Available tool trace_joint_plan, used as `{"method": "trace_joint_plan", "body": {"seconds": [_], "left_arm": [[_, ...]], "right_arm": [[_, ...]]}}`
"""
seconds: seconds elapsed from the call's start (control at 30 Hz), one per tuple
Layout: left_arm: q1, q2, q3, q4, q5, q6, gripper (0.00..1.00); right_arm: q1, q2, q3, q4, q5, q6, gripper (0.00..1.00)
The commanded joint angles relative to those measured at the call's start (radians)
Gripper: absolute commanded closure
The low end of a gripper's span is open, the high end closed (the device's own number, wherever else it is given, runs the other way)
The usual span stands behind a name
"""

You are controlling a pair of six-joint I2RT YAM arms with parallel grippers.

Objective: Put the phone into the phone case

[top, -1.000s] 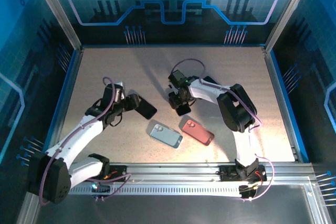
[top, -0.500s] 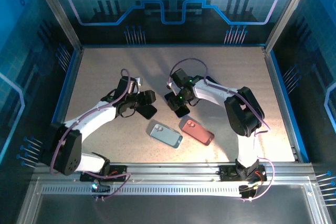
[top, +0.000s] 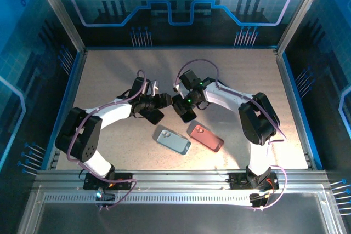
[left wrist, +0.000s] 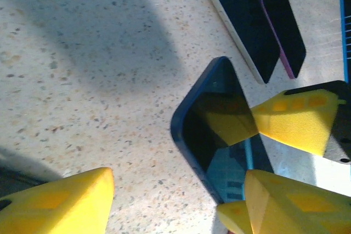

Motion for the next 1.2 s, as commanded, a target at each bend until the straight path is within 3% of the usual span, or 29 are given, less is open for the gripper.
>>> {"method": "trace_joint_plan", "body": {"seconds": [0.0,0.5,1.17], "left_arm": [[-0.011,0.037,0.043,0.042,0.061,-0.024,0.36],[-0.026,0.086,0.045,0.084,0.082,-0.051,0.44],[-0.031,0.109,0.053,0.138,0.094,-0.085,0.66]], "right_arm": [[0.010,-0.045,0.032,-0.016,-0.044,0.004,0.39],[0.008,-0.069,0.038,-0.014,-0.060,0.012,0.39],[0.006,-0.091,0.060,-0.016,-0.091,0.023,0.40]]}}
